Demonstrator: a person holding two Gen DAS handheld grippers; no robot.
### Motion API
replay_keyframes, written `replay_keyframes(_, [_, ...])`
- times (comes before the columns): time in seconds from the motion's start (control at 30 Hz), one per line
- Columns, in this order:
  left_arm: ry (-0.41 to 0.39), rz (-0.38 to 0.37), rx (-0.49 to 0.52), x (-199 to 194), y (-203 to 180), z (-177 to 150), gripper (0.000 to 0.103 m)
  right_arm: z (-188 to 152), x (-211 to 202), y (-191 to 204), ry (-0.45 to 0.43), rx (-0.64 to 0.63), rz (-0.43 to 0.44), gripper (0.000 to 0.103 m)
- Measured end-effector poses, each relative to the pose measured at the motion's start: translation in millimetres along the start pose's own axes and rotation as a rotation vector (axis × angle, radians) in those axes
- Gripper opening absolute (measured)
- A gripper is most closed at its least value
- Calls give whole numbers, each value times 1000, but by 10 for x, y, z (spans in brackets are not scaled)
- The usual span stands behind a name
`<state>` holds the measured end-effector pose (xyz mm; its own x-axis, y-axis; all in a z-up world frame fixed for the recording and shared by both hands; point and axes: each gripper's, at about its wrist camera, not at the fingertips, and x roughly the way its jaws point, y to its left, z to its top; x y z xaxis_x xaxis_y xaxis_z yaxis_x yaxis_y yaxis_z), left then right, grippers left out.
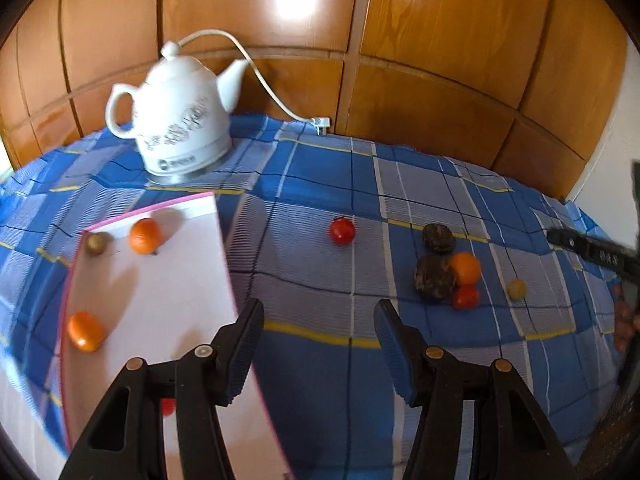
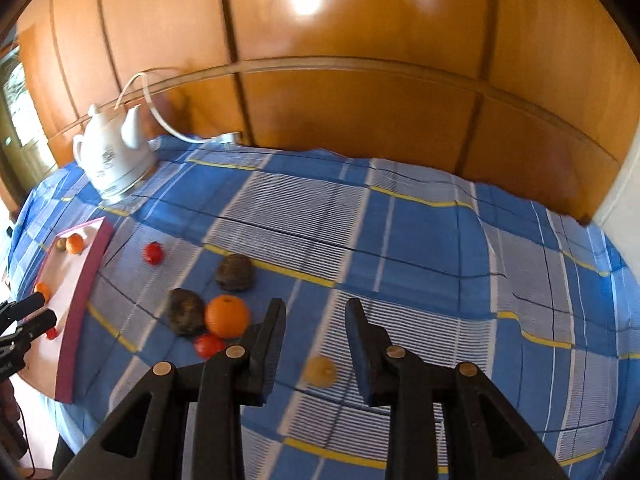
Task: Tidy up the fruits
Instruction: 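Reach the left gripper to a red cherry tomato and grasp it, then carry the cherry tomato with the left gripper toward the tray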
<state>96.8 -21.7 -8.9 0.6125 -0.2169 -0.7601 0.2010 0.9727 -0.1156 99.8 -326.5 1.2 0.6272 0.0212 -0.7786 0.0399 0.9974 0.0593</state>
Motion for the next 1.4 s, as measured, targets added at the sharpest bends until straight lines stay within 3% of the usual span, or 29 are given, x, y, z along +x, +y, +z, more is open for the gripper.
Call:
replay_keyframes(0.17, [53, -33, -39, 345, -33, 243, 48, -59, 116, -211, 30, 99, 51, 31])
replay_keyframes(0.4, [83, -35, -49, 783, -127, 477, 48, -36, 91, -291, 22, 186, 140, 31])
replay_keyframes(0.7, [118, 7, -34, 1232, -228, 623, 50, 3, 84, -191, 20, 162, 176, 31])
replay_keyframes(0.77, [113, 18, -22, 1311, -252, 649, 46, 7, 84, -179, 18, 160, 182, 31])
replay_keyframes(0.9, [139, 43, -10, 1489, -266, 643, 27, 3, 99, -145, 21, 148, 189, 31])
replay_keyframes(1.13, [76, -20, 14, 1142, -396, 451, 26, 0, 108, -210, 19, 179, 192, 31])
replay_keyframes(1.27, [32, -69, 95, 782, -584, 135, 27, 1, 94, -284, 13, 213, 190, 31])
replay_keyframes(1.4, [45, -90, 105, 597, -634, -227, 27, 2, 94, -338, 13, 240, 188, 31])
